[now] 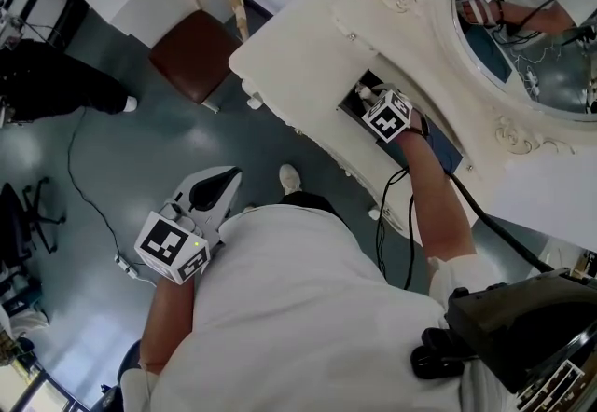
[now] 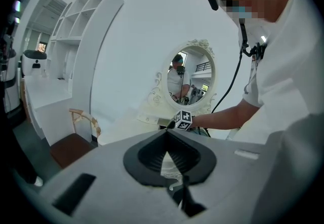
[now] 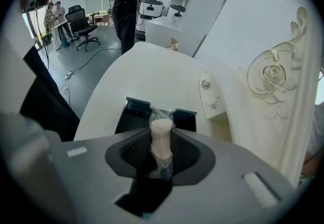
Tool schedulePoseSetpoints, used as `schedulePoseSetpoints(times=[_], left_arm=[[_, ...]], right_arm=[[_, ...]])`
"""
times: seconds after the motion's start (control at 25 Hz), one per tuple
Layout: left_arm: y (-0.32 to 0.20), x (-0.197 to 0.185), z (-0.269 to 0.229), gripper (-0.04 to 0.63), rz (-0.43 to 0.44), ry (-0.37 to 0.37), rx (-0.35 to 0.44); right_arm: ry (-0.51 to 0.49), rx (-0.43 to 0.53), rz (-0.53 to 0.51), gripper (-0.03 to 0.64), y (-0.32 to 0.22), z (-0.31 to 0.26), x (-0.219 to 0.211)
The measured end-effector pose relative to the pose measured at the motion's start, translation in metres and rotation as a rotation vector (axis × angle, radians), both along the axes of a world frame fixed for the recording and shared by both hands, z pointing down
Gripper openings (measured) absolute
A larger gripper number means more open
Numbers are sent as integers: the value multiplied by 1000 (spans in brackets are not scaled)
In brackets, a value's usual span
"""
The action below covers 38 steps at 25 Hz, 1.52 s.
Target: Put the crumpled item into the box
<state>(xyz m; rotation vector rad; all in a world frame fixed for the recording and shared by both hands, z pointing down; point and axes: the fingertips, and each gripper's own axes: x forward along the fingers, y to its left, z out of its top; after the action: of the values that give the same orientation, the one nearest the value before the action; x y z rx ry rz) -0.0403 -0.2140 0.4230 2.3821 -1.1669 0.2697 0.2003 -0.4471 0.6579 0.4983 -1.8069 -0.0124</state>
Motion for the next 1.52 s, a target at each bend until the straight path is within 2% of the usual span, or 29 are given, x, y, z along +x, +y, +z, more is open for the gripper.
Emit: schedulePoseSetpoints(times=[0.56,1.12,1.28,1.52], left_arm=[[1,-5,2,-2,-51,-5,-5],[7,-13,0,-2,-44,5,0],[12,-16,-1,-2,-31,10,6],[25,-21,-2,-2,2,21,16]], right_arm=[[62,-30,-25,129,0,29,1],[26,-40,22,220,1,20,-2],[2,-41,49,233,6,12,-1],[-40,7,98,229,17,-13,-3]])
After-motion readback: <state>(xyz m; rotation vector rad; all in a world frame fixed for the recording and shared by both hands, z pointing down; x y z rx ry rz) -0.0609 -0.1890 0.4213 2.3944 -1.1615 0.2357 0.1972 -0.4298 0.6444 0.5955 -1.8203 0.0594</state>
